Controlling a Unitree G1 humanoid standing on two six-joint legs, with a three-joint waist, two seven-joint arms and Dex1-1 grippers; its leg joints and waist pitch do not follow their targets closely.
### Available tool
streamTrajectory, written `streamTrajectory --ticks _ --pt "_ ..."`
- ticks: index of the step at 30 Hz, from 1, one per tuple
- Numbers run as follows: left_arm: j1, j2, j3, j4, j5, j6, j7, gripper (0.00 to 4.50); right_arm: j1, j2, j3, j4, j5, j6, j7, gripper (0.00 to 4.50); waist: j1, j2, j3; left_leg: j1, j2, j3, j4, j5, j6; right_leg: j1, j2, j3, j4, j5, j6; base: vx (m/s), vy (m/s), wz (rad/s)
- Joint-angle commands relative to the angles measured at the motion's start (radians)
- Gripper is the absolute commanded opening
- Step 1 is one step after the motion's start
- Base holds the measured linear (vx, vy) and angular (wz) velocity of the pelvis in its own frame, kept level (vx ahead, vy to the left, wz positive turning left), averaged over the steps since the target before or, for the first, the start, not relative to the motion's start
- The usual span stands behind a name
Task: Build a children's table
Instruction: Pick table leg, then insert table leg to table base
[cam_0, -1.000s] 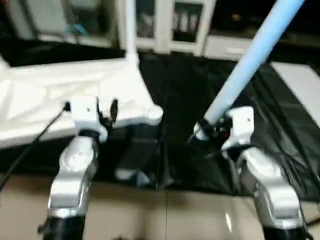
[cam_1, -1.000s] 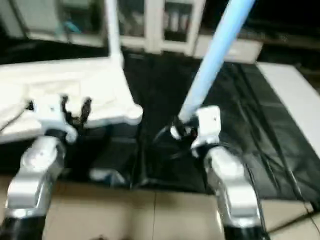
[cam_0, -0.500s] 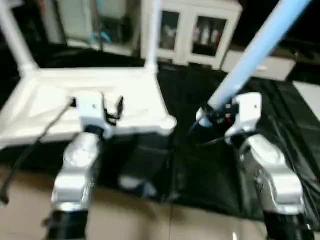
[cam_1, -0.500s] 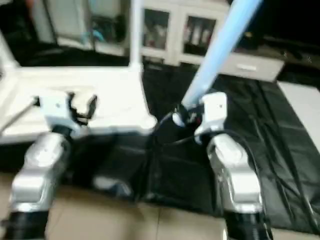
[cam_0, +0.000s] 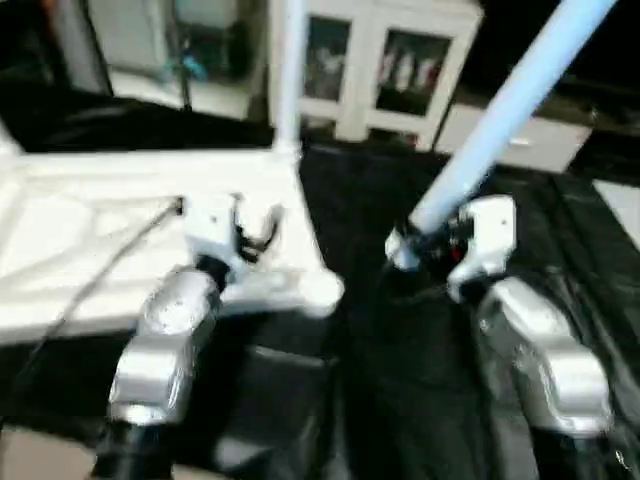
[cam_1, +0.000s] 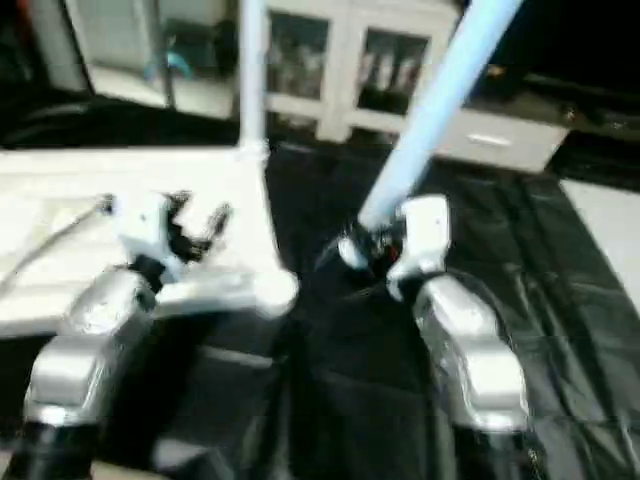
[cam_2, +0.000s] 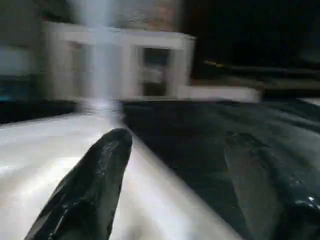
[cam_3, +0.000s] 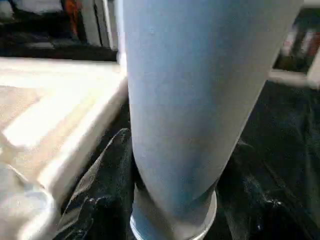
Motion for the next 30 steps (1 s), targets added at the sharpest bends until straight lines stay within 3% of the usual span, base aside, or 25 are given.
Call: streamTrajectory --ticks 1,2,3,4,5,6,7,8,9,11,12,13,15,17,18,19,20,23,26,28,30 --pt "0.008 0.044 0.000 -0.021 -0.055 0.009 -0.110 3.72 -0.005 0.001 0.004 -0.051 0.027 0.012 0.025 1.89 0.015 -0.002 -0.067 -0.060 0.034 -0.015 -0.049 0.340 -0.007 0.149 -0.105 0.075 -0.053 0.696 -0.053 0.107 -0.079 -0.06" --pt "0.009 0.072 -0.010 -0.016 -0.073 0.031 -0.160 3.72 0.001 -0.008 0.005 -0.063 0.037 0.011 0.045 1.89 0.009 0.005 -0.066 -0.059 0.030 -0.008 -0.056 0.369 -0.030 0.143 -0.072 0.057 -0.049 0.802 -0.063 0.047 -0.053 0.02" --pt "0.011 0.098 -0.022 -0.013 -0.086 0.050 -0.210 3.78 0.004 -0.014 0.001 -0.073 0.052 0.013 0.060 1.89 0.003 0.026 -0.065 -0.033 0.041 0.003 -0.064 0.354 -0.045 0.121 -0.045 0.038 -0.052 0.806 -0.097 0.047 -0.053 0.02" --pt "0.011 0.123 -0.032 -0.010 -0.102 0.077 -0.261 4.07 0.004 -0.025 -0.003 -0.081 0.070 0.019 0.078 1.89 -0.011 0.038 -0.061 -0.023 0.066 -0.002 -0.082 0.337 -0.050 0.115 -0.031 0.024 -0.056 0.611 -0.149 0.000 0.000 0.00" --pt "0.010 0.149 -0.042 -0.006 -0.126 0.115 -0.323 4.07 0.004 -0.043 -0.002 -0.089 0.082 0.022 0.102 1.89 -0.015 0.045 -0.054 -0.015 0.088 -0.007 -0.094 0.275 -0.063 0.106 -0.037 0.016 -0.070 0.352 -0.189 0.000 0.000 0.00" --pt "0.010 0.153 -0.043 -0.006 -0.130 0.122 -0.334 4.15 0.004 -0.046 -0.002 -0.090 0.083 0.023 0.106 1.89 -0.019 0.044 -0.050 -0.014 0.092 -0.006 -0.097 0.225 -0.064 0.102 -0.039 0.017 -0.079 0.234 -0.200 0.000 0.000 0.00" --pt "0.003 0.171 -0.052 0.006 -0.137 0.126 -0.379 4.17 0.000 -0.054 -0.006 -0.090 0.094 0.027 0.123 1.89 -0.017 0.051 -0.035 -0.003 0.103 0.002 -0.109 0.080 -0.063 0.089 -0.048 0.019 -0.101 0.021 -0.216 -0.067 -0.008 0.03" --pt "-0.017 0.191 -0.066 0.036 -0.124 0.122 -0.415 4.24 -0.007 -0.064 -0.010 -0.087 0.107 0.029 0.144 1.89 -0.019 0.051 -0.026 0.002 0.105 0.010 -0.114 -0.013 -0.061 0.085 -0.050 0.022 -0.118 -0.101 -0.214 -0.059 0.000 0.11" --pt "-0.058 0.227 -0.090 0.095 -0.096 0.114 -0.466 4.24 -0.019 -0.082 -0.014 -0.083 0.129 0.035 0.183 1.89 -0.017 0.048 -0.010 0.018 0.110 0.020 -0.125 -0.220 -0.078 0.069 -0.055 0.026 -0.146 -0.419 -0.162 -0.059 0.000 0.11" --pt "-0.114 0.259 -0.108 0.173 -0.068 0.110 -0.492 4.46 -0.026 -0.105 -0.009 -0.083 0.145 0.046 0.222 1.89 -0.022 0.042 -0.004 0.032 0.104 0.022 -0.127 -0.301 -0.079 0.059 -0.059 0.023 -0.171 -0.619 -0.079 -0.078 -0.001 0.10" --pt "-0.122 0.263 -0.111 0.185 -0.063 0.107 -0.495 4.46 -0.027 -0.108 -0.008 -0.083 0.146 0.046 0.227 1.89 -0.022 0.040 -0.006 0.031 0.105 0.021 -0.128 -0.298 -0.080 0.062 -0.063 0.021 -0.176 -0.652 -0.057 -0.090 -0.004 0.08" --pt "-0.168 0.280 -0.125 0.252 -0.041 0.098 -0.521 4.46 -0.029 -0.123 -0.001 -0.082 0.151 0.051 0.255 1.89 -0.021 0.042 -0.011 0.021 0.109 0.015 -0.132 -0.259 -0.084 0.073 -0.073 0.021 -0.175 -0.648 -0.041 -0.091 0.001 0.01" --pt "-0.211 0.295 -0.138 0.319 -0.026 0.092 -0.560 4.46 -0.031 -0.137 0.010 -0.081 0.157 0.055 0.287 1.89 -0.020 0.047 -0.015 0.013 0.112 0.016 -0.139 -0.198 -0.081 0.082 -0.077 0.019 -0.176 -0.582 -0.044 -0.073 0.008 -0.03" --pt "-0.246 0.318 -0.161 0.371 -0.004 0.080 -0.608 4.46 -0.031 -0.156 0.021 -0.088 0.167 0.061 0.314 1.89 -0.017 0.052 -0.018 0.020 0.117 0.020 -0.146 -0.226 -0.081 0.083 -0.079 0.011 -0.176 -0.519 -0.076 -0.029 0.007 -0.01" --pt "-0.268 0.333 -0.178 0.407 0.024 0.055 -0.628 4.46 -0.030 -0.166 0.026 -0.092 0.174 0.066 0.326 1.89 -0.019 0.050 -0.016 0.011 0.119 0.017 -0.152 -0.228 -0.081 0.089 -0.080 0.004 -0.174 -0.492 -0.081 0.000 0.000 0.00" --pt "-0.282 0.341 -0.187 0.428 0.041 0.042 -0.636 4.46 -0.030 -0.172 0.028 -0.095 0.178 0.068 0.333 1.89 -0.018 0.056 -0.016 0.009 0.121 0.016 -0.154 -0.232 -0.082 0.092 -0.083 0.003 -0.172 -0.485 -0.082 0.000 0.000 0.00" --pt "-0.302 0.353 -0.203 0.462 0.062 0.016 -0.648 4.46 -0.028 -0.183 0.034 -0.098 0.183 0.070 0.348 1.89 -0.018 0.055 -0.019 0.015 0.121 0.018 -0.152 -0.230 -0.085 0.089 -0.085 0.003 -0.174 -0.468 -0.086 0.000 0.000 0.00" --pt "-0.346 0.377 -0.249 0.539 0.102 -0.016 -0.707 4.46 -0.016 -0.208 0.047 -0.106 0.181 0.070 0.378 1.89 -0.013 0.055 -0.023 0.016 0.124 0.024 -0.149 -0.179 -0.089 0.088 -0.088 0.011 -0.159 -0.355 -0.137 0.000 0.000 0.00" --pt "-0.397 0.367 -0.276 0.643 0.166 -0.083 -0.689 4.46 -0.015 -0.213 0.045 -0.107 0.182 0.072 0.386 1.89 -0.008 0.052 -0.027 0.012 0.125 0.030 -0.144 -0.132 -0.084 0.093 -0.089 0.013 -0.149 -0.288 -0.167 0.000 0.000 0.00" --pt "-0.416 0.359 -0.281 0.684 0.189 -0.116 -0.666 4.18 -0.016 -0.215 0.045 -0.108 0.184 0.074 0.386 1.89 -0.002 0.051 -0.034 0.019 0.125 0.038 -0.137 -0.090 -0.078 0.087 -0.088 0.013 -0.143 -0.230 -0.194 0.028 -0.010 0.05" --pt "-0.446 0.344 -0.289 0.744 0.214 -0.161 -0.654 4.10 -0.018 -0.222 0.050 -0.110 0.190 0.075 0.388 1.89 0.000 0.049 -0.036 0.014 0.124 0.044 -0.132 -0.038 -0.070 0.089 -0.085 0.013 -0.133 -0.139 -0.229 0.068 -0.026 0.13"
